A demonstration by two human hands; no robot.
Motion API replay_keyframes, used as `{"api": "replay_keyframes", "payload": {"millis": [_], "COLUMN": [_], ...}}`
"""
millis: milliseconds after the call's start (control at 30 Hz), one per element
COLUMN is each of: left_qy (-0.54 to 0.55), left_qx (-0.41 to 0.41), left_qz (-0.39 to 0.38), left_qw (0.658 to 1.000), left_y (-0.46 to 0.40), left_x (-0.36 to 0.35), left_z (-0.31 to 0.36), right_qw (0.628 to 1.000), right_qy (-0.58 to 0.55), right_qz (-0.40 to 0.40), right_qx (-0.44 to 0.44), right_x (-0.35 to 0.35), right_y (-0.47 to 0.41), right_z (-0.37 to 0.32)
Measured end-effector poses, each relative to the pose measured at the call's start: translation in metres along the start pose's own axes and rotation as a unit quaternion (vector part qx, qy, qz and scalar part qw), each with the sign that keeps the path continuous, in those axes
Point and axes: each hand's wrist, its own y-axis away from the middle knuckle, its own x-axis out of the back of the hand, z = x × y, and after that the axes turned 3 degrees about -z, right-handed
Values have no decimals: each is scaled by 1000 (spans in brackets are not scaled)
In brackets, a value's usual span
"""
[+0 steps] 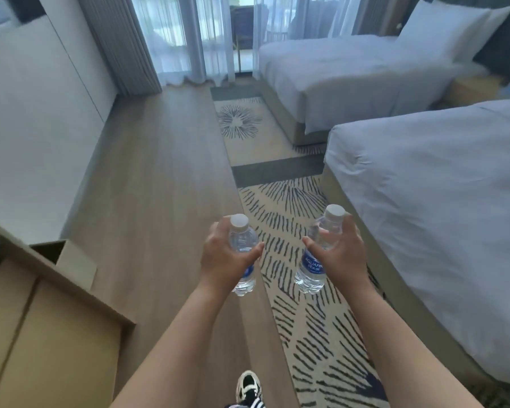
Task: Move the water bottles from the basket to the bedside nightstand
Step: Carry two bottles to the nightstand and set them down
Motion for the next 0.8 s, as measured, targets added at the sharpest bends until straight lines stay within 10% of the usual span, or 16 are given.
{"api": "replay_keyframes", "payload": {"millis": [800], "left_qy": [36], "left_qx": [30], "left_qz": [-11], "left_qw": [999], "left_y": [-578], "left_x": [-214], "left_z": [-77], "right_qw": [989], "right_qy": [-67], "right_qz": [124], "right_qx": [-44], "right_x": [-78], "right_y": [-561], "right_z": [106]}}
